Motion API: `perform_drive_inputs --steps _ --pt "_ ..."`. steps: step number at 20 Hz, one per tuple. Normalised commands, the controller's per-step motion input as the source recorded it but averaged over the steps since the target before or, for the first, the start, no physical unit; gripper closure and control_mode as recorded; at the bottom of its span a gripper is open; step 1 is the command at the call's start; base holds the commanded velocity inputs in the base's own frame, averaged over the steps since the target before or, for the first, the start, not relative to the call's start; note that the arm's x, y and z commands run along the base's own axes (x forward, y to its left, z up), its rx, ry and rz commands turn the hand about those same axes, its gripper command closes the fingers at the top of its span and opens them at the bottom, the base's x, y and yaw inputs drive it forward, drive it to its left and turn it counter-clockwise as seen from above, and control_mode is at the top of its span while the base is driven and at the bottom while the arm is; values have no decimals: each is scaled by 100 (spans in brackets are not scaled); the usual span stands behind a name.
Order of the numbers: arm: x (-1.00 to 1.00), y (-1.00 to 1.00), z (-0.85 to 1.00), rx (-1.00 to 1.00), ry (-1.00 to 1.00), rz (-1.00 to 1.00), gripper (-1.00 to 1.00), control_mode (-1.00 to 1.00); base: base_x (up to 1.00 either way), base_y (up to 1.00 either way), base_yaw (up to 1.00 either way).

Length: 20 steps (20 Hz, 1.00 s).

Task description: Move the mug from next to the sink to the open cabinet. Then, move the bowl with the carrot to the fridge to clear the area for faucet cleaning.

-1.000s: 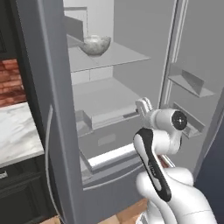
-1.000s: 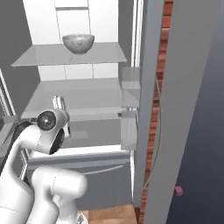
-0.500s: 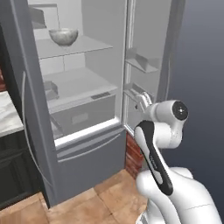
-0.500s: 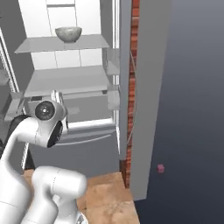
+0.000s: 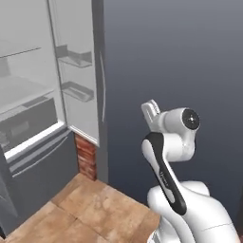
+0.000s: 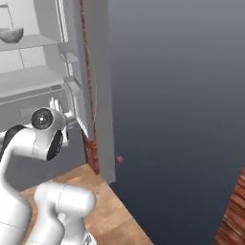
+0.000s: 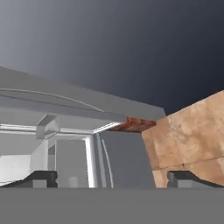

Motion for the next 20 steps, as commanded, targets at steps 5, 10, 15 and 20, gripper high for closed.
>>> perform_drive_inputs --steps 5,10,15,20 --pt "0 0 0 0 0 0 -100 100 -94 5 -82" --pt "0 0 0 0 0 0 -100 100 -68 0 -89" --pt "0 0 0 0 0 0 -100 100 -32 0 -98" --pt "0 0 0 0 0 0 -100 100 -11 -12 -97"
